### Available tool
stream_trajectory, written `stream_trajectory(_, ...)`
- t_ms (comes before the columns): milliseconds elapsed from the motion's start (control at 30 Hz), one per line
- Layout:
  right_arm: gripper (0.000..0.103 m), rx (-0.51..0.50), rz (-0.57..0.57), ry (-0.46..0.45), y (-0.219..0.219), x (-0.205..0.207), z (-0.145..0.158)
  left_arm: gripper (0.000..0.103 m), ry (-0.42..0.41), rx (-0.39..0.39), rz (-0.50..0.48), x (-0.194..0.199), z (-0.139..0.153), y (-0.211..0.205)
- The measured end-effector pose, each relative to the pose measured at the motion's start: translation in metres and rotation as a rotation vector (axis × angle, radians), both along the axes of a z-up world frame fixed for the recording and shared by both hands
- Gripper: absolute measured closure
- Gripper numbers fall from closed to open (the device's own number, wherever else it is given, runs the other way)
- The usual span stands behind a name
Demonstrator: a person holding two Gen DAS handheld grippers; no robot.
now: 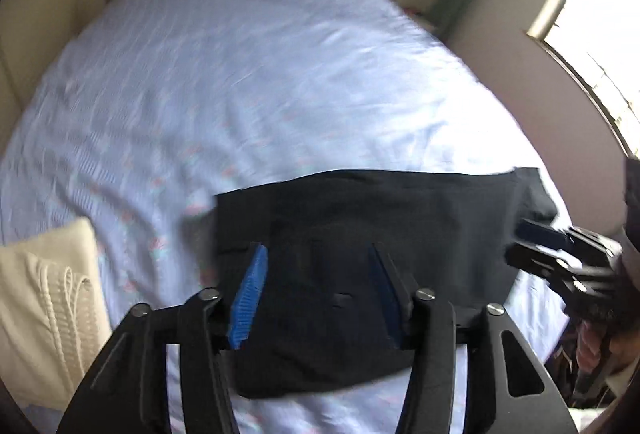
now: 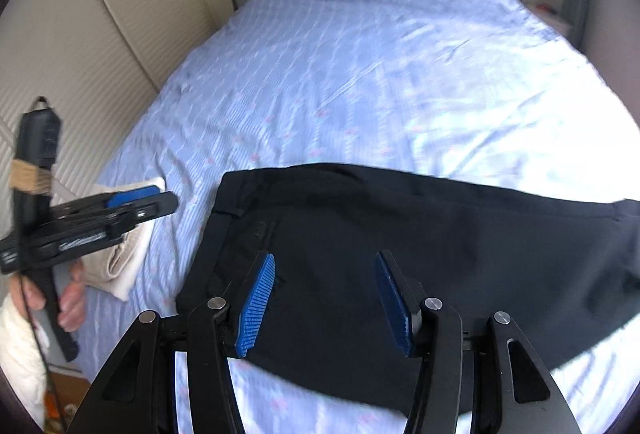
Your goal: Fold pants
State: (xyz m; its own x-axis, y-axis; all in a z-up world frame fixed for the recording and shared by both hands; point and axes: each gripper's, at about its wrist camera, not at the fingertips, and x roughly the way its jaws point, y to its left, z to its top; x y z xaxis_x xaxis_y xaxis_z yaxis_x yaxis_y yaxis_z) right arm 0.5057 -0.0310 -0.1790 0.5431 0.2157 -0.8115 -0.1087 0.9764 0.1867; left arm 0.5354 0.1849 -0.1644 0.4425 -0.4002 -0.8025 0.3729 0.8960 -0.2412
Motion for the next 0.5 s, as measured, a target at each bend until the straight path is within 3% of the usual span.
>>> stream_trajectory(133, 0.049, -0.029, -0.055, -0.052, -0.047, -0.046, 0.038, 0.047, -0.035, -0.043, -0.078, -0.047, 0.039, -0.061)
stream_trajectory(300, 0.049, -0.027, -0.16, -0.098, -0.132, -0.099, 0.073, 0.045, -0.038, -0.077, -0.168, -0.09, 0.062, -0.153)
stream_trajectory(400, 0.047, -0.043, -0.21, -0.126, -0.186, -0.121, 0.085, 0.043, -0.043, -0.097, -0.196, -0.112, 0.072, -0.213)
stream_trajectory(500, 0.046, -0.064, -0.253, -0.146, -0.253, -0.141, 0.088, 0.04, -0.076, -0.066, -0.178, -0.131, 0.074, -0.277)
